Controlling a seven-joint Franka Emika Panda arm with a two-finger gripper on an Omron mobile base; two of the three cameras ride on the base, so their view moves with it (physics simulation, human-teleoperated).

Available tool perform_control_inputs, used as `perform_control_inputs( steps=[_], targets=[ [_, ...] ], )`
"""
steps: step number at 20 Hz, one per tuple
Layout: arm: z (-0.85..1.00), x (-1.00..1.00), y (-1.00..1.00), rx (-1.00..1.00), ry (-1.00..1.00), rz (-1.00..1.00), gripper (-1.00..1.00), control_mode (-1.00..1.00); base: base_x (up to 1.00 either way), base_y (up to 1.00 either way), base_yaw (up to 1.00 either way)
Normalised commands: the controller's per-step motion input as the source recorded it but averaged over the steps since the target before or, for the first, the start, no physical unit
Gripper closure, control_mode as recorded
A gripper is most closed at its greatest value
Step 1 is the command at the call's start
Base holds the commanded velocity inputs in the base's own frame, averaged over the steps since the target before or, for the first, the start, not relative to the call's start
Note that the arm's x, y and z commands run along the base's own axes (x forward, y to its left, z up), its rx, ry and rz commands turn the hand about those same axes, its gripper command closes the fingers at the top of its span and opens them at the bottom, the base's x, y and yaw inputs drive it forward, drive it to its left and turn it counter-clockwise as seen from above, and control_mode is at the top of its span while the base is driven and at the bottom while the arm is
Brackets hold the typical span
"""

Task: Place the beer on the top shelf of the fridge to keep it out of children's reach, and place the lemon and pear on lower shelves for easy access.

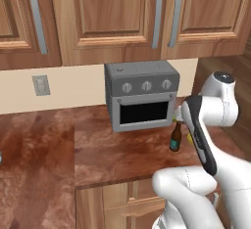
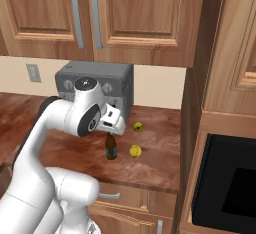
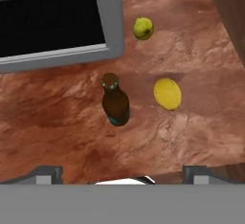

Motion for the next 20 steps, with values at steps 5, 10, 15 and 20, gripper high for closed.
perform_control_inputs(
  steps=[5,10,15,20],
  targets=[
    [-0.36,0.01,0.00,0.00,-0.03,-0.32,-1.00,-1.00,0.00,0.00,0.00],
    [-0.28,0.03,0.03,0.00,-0.05,-0.39,-1.00,-1.00,0.00,0.00,0.00],
    [-0.13,0.20,0.28,0.00,-0.07,-0.30,-1.00,-1.00,0.00,0.00,0.00],
    [-0.11,0.21,0.33,0.00,-0.10,-0.21,-1.00,-1.00,0.00,0.00,0.00]
  ],
)
